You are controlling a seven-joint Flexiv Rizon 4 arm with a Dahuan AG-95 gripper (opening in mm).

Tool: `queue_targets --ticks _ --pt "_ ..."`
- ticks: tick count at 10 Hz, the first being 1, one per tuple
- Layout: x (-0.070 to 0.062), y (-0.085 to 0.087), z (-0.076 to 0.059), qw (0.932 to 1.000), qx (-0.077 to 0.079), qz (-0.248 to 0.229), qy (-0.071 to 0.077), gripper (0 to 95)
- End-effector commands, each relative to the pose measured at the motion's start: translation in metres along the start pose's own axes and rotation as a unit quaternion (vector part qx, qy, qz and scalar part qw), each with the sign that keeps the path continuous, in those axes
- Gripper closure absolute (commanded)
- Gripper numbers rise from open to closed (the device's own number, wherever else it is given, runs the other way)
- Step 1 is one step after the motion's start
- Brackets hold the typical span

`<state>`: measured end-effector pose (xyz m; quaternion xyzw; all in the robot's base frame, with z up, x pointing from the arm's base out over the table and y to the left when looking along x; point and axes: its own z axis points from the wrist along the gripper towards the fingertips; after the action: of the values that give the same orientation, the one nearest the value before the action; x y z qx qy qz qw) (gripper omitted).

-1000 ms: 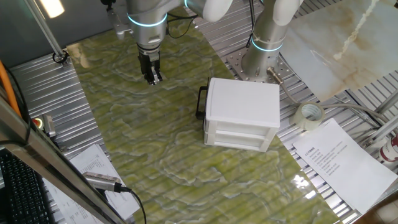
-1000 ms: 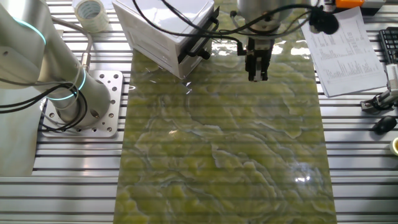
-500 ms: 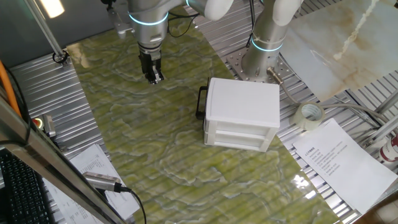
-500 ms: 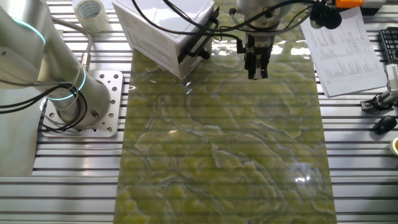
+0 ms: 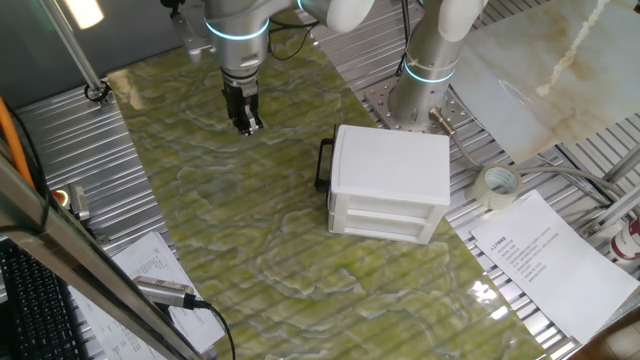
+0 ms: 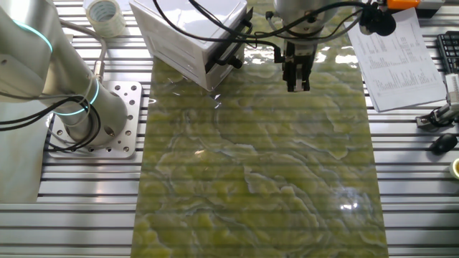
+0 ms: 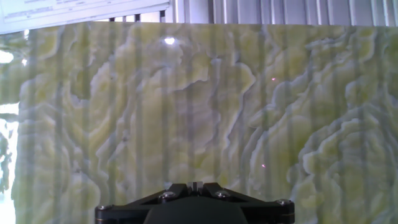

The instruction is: Take something out of a drawer

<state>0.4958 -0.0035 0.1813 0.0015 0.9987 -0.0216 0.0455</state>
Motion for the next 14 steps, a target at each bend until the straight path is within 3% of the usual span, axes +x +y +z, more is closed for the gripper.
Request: queue_targets --ticks 1,5,9,14 --pt "-0.0007 0.0005 0.0001 1.0000 -0.001 -0.004 -0.001 95.0" --pt "-0.0006 0.0009 -0.0001 1.0000 0.002 -0.005 -0.004 95.0" --pt "-0.0007 0.0009 -0.0001 0.9999 -0.006 0.015 -0.004 95.0" --pt "-0.0007 0.0021 -0.0023 0.9999 -0.006 -0.012 0.003 95.0"
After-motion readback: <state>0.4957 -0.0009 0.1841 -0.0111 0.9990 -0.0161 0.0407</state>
